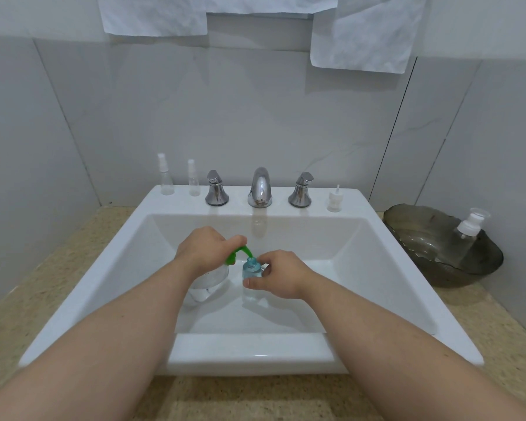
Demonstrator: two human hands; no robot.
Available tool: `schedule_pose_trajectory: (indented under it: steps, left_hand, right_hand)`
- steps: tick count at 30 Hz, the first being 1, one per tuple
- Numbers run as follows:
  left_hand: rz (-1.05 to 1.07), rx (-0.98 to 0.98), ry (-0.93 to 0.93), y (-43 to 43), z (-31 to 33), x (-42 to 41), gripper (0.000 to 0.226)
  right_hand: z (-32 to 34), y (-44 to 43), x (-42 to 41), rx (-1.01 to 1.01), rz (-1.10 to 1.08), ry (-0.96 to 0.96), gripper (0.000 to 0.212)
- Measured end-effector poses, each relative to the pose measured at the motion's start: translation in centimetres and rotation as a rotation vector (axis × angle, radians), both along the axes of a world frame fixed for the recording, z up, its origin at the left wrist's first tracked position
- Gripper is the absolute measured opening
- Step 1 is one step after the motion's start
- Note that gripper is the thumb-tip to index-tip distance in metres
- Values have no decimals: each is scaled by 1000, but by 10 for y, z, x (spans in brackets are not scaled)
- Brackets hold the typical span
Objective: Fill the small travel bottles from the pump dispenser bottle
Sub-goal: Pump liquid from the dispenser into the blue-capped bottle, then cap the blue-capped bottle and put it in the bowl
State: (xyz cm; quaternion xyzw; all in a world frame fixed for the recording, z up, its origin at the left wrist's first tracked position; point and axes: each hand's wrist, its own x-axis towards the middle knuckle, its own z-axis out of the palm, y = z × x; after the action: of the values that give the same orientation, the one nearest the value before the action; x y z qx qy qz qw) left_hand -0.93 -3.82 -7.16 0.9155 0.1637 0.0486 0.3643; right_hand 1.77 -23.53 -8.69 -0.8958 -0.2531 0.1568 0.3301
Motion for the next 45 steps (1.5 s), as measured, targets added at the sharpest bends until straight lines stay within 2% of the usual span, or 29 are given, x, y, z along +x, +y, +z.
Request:
schedule_pose_trajectory:
  steps: [16,29,31,35,38,40,43,45]
  left_hand:
    - [-19,2,5,0,1,-1,54]
    - [26,-3,-6,-1,3,-3,54]
    - [78,-51,-43,2,2,-6,59]
    - [208,-274,-176,13,0,-10,63]
    - [214,-335,-143,14,0,-13,70]
    - [186,-353,-121,14,-4,-12,63]
    - [141,-340,-85,15,-10,-7,29]
    - [117,-340,-49,13,-12,-6,37]
  right_hand:
    - [-1,0,0,-4,-4,13,43]
    - [-2,0,1,-5,-4,30,43]
    - [-4,0,2,1,-6,29,41]
    - [-5,-3,5,26,-25,19,40]
    - [-4,-6,6,47,-44,23,40]
    - [-4,-10,6,58,-56,31,42]
    - [0,-17,7,61,-81,57,44]
    - [5,-23,9,58,-104,61,46]
